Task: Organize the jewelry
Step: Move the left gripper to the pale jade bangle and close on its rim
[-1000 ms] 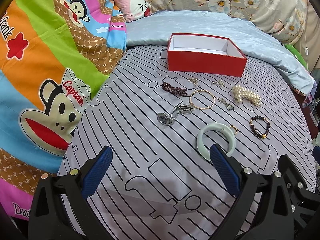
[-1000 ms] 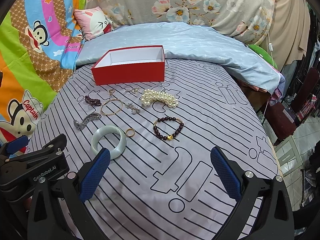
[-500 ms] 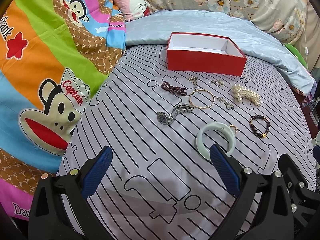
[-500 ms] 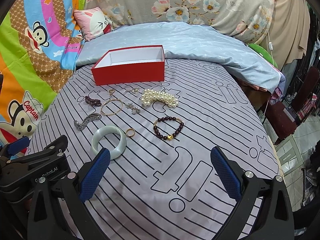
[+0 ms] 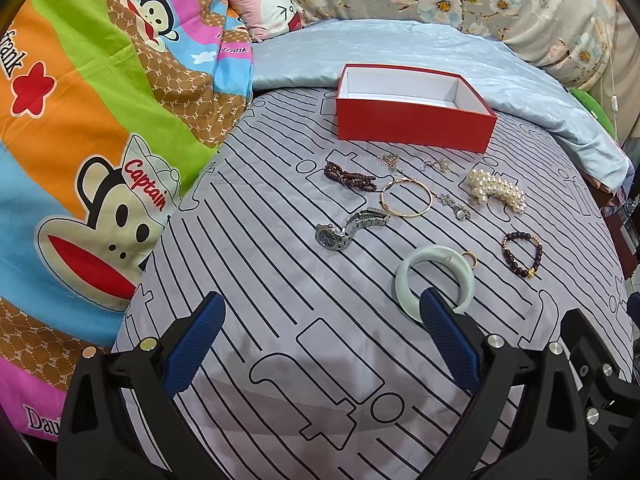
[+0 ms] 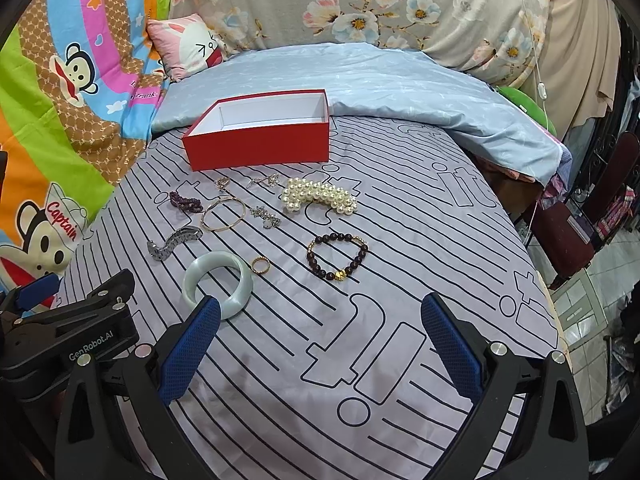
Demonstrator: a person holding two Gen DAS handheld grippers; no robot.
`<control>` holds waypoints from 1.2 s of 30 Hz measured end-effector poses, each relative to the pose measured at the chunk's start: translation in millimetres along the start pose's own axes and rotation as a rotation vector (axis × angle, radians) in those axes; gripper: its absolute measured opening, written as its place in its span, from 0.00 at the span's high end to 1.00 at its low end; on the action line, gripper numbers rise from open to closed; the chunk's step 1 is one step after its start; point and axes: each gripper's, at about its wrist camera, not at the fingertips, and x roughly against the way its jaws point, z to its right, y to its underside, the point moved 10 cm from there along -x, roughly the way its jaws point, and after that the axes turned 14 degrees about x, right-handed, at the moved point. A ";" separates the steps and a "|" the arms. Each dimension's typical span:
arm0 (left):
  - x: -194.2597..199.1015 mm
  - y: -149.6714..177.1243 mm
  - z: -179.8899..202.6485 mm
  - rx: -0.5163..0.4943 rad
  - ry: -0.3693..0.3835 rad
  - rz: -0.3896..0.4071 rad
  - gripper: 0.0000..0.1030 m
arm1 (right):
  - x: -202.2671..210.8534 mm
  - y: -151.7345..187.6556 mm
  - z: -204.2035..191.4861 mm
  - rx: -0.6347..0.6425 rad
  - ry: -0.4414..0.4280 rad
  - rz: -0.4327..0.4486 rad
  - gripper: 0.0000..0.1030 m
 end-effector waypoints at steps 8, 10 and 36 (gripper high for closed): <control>-2.0 0.8 -1.1 0.003 -0.003 -0.001 0.07 | -0.8 -0.2 0.1 -0.002 0.000 -0.001 0.05; -2.7 0.7 -2.2 0.005 -0.001 -0.002 0.07 | -2.3 0.1 0.3 -0.004 -0.001 -0.004 0.05; -47.8 7.5 34.8 -0.028 0.085 -0.084 0.08 | -37.5 9.1 40.0 -0.052 0.029 -0.072 0.05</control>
